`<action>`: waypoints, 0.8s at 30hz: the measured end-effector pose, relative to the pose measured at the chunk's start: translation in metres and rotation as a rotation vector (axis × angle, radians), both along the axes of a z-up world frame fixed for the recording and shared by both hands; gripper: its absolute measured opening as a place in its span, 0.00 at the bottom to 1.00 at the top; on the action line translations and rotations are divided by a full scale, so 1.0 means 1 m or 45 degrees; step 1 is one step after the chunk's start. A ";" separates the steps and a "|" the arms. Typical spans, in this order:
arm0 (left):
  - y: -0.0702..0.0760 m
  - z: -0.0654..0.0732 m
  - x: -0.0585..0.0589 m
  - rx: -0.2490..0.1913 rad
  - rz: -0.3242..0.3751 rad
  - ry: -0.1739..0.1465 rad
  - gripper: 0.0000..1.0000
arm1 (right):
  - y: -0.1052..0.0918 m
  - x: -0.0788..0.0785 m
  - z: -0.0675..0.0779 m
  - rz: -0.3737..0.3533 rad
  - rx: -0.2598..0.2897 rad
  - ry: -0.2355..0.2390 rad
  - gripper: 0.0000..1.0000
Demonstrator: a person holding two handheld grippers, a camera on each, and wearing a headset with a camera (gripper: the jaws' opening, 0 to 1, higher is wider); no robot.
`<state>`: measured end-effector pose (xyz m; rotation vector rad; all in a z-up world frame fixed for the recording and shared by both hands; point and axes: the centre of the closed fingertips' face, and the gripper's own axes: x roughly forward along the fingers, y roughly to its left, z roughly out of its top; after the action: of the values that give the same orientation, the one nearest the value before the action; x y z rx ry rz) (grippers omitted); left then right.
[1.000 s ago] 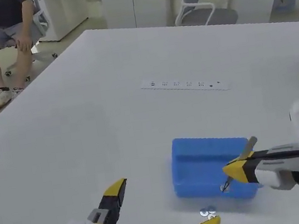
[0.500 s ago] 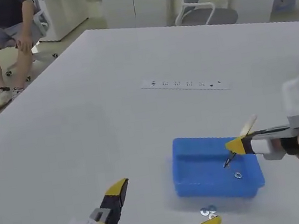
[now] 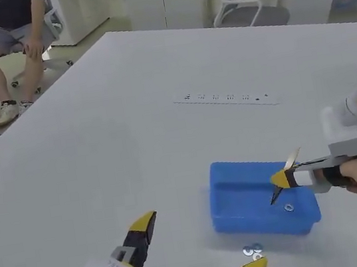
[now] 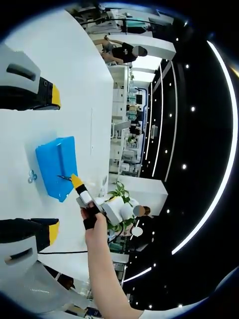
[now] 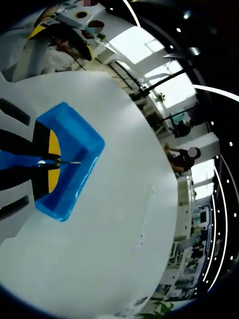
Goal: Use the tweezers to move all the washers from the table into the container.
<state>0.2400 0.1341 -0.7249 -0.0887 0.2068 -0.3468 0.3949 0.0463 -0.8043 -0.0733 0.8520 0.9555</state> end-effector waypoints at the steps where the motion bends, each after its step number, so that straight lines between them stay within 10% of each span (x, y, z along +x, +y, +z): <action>1: 0.000 0.000 0.000 0.001 0.000 0.000 0.91 | 0.000 0.000 -0.001 0.003 -0.005 -0.001 0.03; 24: 0.000 0.000 0.000 0.006 0.000 0.007 0.91 | 0.002 -0.006 -0.010 0.054 -0.094 -0.041 0.03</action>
<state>0.2398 0.1336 -0.7248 -0.0852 0.2129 -0.3460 0.3889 0.0484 -0.8147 -0.1706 0.8593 0.9602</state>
